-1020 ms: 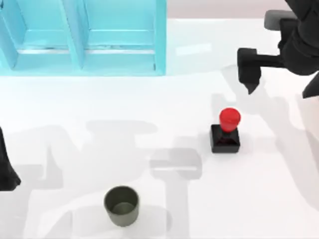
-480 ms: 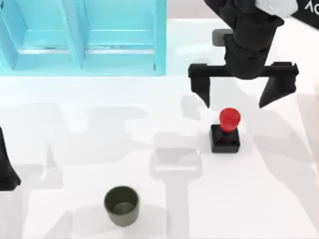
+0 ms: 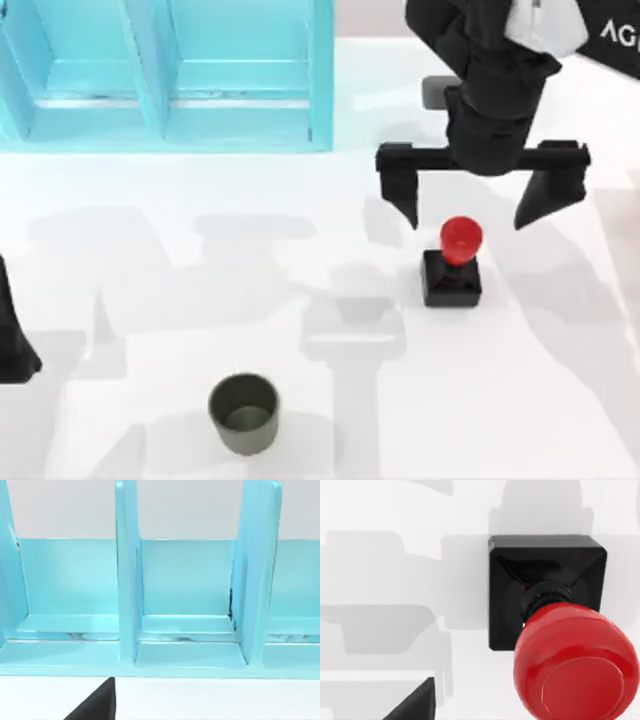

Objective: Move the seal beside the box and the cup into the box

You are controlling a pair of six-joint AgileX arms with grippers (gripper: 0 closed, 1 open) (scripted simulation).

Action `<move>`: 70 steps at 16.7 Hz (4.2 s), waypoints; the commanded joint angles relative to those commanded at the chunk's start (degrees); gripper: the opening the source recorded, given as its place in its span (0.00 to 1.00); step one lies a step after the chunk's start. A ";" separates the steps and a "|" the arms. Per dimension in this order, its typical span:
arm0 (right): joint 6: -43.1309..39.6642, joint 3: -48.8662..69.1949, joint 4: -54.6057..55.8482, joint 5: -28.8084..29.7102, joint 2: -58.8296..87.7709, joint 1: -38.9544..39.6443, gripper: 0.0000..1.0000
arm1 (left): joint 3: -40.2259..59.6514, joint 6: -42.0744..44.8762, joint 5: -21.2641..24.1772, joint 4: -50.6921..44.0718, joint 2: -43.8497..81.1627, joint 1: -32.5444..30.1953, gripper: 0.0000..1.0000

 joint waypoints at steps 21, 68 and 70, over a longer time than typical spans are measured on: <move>0.26 -10.50 12.61 0.02 1.82 0.22 0.17 | 0.00 0.00 0.00 0.00 0.00 0.00 1.00; -19.07 -13.06 4.59 -0.07 -8.52 -19.06 0.00 | 0.00 0.00 0.00 0.00 0.00 0.00 1.00; -19.07 -13.13 4.66 -0.07 -8.52 -19.07 0.00 | 0.00 0.00 0.00 0.00 0.00 0.00 1.00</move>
